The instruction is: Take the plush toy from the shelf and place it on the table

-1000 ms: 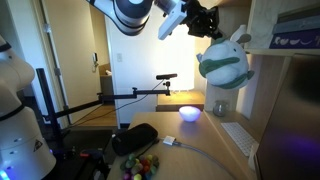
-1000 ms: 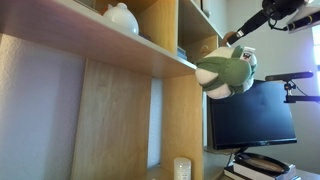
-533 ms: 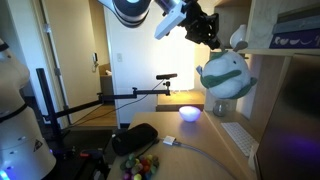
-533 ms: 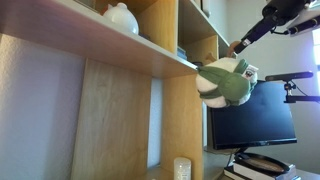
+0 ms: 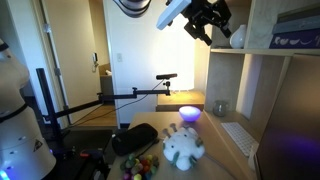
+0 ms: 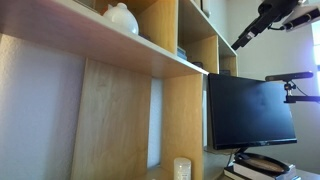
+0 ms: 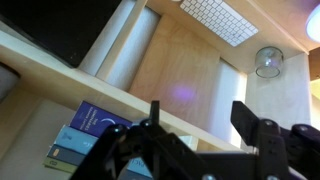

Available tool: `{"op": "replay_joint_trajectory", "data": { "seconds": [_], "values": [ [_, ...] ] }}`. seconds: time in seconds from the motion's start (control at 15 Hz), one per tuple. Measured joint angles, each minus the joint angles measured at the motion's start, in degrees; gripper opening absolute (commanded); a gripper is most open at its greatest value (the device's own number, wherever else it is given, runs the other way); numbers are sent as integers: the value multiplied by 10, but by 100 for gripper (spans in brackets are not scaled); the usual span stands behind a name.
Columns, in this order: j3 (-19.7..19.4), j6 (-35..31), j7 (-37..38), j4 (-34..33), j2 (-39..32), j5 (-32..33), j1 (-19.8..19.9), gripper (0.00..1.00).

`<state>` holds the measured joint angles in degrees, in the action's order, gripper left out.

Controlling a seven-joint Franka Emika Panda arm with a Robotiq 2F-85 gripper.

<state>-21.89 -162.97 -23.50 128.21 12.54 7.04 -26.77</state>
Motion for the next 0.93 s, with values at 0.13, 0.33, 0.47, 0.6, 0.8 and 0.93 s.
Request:
{"op": "replay_joint_trajectory", "data": {
  "seconds": [0.13,0.33,0.47,0.6,0.8,0.93],
  "values": [
    [0,1,0,-4,0,0,0,96],
    [0,1,1,-1,-1,0,0,100],
    [0,1,1,-1,-1,0,0,100],
    [0,1,1,-1,-1,0,0,100],
    [0,1,1,-1,-1,0,0,100],
    [0,1,1,-1,-1,0,0,100]
  ]
}}
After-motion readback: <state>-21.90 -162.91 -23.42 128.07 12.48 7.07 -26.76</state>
